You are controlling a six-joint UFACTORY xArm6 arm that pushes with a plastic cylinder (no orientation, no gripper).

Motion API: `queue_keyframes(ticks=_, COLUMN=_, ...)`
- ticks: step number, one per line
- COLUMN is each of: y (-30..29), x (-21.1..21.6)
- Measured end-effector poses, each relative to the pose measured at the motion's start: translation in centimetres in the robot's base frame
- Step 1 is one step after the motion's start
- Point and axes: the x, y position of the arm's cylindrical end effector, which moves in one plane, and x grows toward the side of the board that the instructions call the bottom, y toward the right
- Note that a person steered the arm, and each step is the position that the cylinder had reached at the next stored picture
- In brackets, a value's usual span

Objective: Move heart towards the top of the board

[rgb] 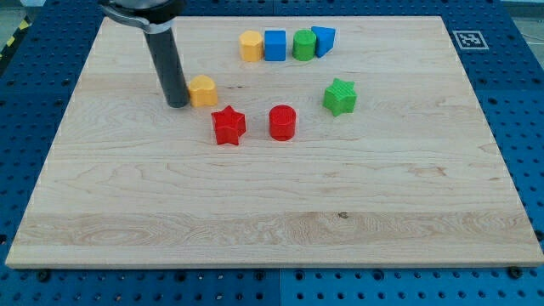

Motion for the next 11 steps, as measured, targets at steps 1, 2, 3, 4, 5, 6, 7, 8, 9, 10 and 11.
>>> queue_keyframes(ticks=1, y=2.7, x=-1.5)
queue_keyframes(ticks=2, y=2.9, x=-2.6)
queue_keyframes(ticks=3, y=4.1, x=0.2)
queue_keyframes(ticks=4, y=7.3, x=0.2)
queue_keyframes(ticks=5, y=7.9, x=-2.6)
queue_keyframes(ticks=6, y=5.6, x=-4.8)
queue_keyframes(ticks=7, y=5.5, x=-4.3)
queue_keyframes(ticks=8, y=5.2, x=-4.5)
queue_keyframes(ticks=9, y=3.8, x=-7.8)
queue_keyframes(ticks=10, y=3.6, x=-9.0)
queue_keyframes(ticks=11, y=3.0, x=-7.1)
